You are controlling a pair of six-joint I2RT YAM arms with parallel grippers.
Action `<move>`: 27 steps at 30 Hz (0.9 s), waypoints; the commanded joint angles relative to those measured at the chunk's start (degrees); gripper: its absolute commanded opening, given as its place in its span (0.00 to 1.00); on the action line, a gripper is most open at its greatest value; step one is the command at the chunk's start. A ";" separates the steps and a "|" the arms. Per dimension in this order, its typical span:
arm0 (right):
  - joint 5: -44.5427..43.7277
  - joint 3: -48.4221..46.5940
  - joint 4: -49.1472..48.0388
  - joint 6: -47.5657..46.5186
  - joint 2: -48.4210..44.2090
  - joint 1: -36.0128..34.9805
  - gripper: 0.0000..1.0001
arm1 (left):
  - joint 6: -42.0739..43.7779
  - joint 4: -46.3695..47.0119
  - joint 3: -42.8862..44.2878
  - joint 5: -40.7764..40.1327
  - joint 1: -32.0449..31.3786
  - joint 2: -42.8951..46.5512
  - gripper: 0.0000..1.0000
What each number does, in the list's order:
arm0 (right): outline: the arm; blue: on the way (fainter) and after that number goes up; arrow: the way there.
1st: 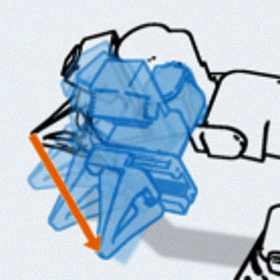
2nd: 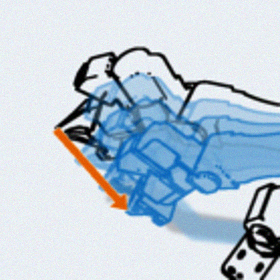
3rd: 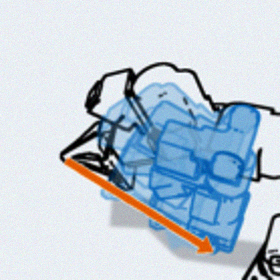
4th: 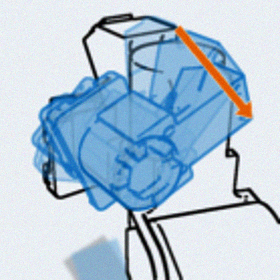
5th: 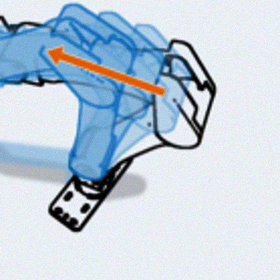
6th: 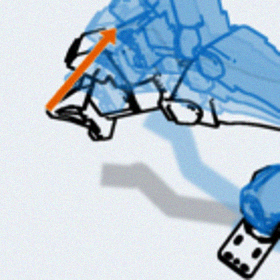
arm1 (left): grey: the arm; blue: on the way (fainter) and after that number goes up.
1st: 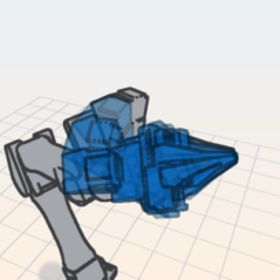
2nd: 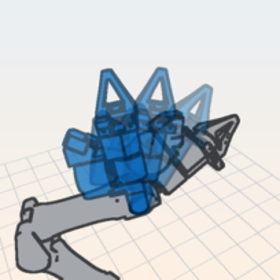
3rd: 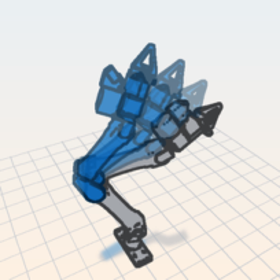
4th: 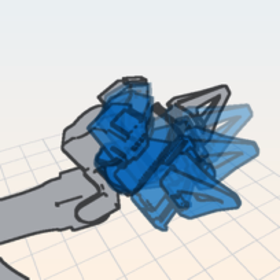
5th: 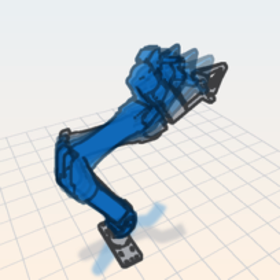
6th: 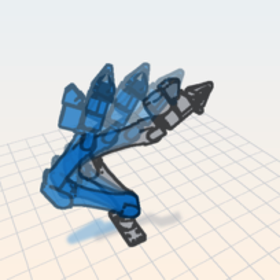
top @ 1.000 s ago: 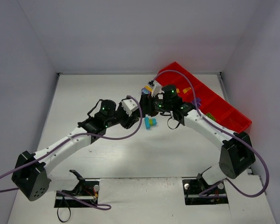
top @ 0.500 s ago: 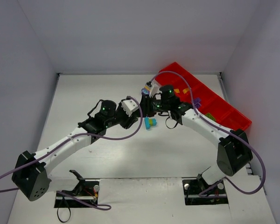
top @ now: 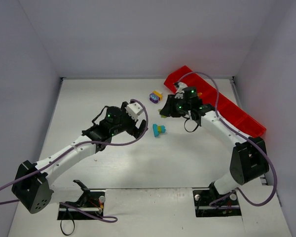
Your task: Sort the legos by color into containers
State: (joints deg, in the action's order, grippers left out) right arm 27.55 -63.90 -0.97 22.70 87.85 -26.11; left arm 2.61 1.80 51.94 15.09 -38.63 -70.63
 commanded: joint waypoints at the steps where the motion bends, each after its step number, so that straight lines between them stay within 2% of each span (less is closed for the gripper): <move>1: -13.11 0.00 3.49 -2.13 -5.84 7.19 0.00 | -5.51 1.89 0.00 -2.00 -0.22 3.21 0.87; 3: -20.39 1.40 5.27 -3.09 -8.56 12.47 0.00 | -6.91 -0.21 -0.09 -2.26 -0.22 3.22 0.87; 9: -29.64 3.25 11.25 -4.68 -11.12 28.45 0.00 | -6.04 -1.71 -1.58 -0.77 -0.22 2.08 0.87; 13: -35.01 4.04 12.22 -4.42 -11.74 34.61 0.00 | -5.43 -3.91 -0.44 0.29 -0.22 -0.29 0.87; 22: -35.64 2.03 12.22 0.24 -2.79 41.40 0.01 | -4.28 -4.88 -0.18 2.75 -0.22 -2.76 0.87; 23: -35.72 1.41 12.05 0.33 -2.08 41.49 0.09 | -4.02 -4.97 -0.09 2.92 -0.22 -3.02 0.87; 25: -35.72 0.01 11.70 0.33 -0.14 41.58 0.17 | -3.67 -5.05 0.09 3.27 -0.22 -3.46 0.87; 26: -35.81 -0.43 11.43 0.33 0.47 41.58 0.27 | -3.23 -5.23 0.35 3.80 -0.22 -4.07 0.87; 27: -35.81 -0.87 11.34 0.33 0.91 41.58 0.34 | -2.88 -5.58 0.61 3.98 -0.22 -4.42 0.87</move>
State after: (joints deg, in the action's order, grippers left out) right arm -6.13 -60.77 12.19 21.87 88.36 15.35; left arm -1.85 -4.54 49.71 17.17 -38.63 -74.63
